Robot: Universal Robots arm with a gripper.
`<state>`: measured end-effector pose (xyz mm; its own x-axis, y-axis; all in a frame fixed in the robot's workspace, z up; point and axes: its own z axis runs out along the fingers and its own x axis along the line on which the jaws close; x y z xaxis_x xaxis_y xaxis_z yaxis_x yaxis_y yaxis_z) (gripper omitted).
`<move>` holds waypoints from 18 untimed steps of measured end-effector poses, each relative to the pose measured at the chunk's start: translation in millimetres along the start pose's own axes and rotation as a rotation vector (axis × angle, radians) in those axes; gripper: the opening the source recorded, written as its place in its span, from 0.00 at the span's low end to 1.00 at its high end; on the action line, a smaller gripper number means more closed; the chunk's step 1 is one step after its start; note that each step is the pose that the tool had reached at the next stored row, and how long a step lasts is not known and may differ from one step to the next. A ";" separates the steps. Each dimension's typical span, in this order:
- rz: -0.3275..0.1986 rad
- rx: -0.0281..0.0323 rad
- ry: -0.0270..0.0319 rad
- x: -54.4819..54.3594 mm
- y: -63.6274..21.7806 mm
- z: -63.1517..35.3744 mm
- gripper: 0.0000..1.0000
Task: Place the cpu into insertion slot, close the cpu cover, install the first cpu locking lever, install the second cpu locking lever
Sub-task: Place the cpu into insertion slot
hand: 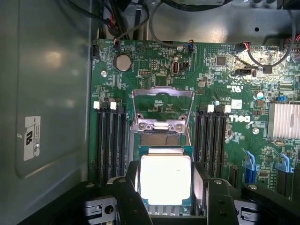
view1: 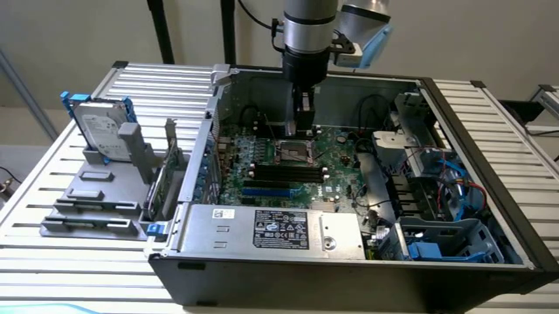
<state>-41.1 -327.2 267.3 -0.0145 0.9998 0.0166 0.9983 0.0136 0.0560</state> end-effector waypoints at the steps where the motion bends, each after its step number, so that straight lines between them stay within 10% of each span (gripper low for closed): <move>1: 0.000 0.0010 0.0000 0.0 0.0 1.9 0.55; 18: 0.001 0.0344 0.0005 -0.6 6.1 30.9 0.55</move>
<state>-33.3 -327.1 236.8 -0.0140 0.9998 0.0171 0.9997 0.0136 0.0216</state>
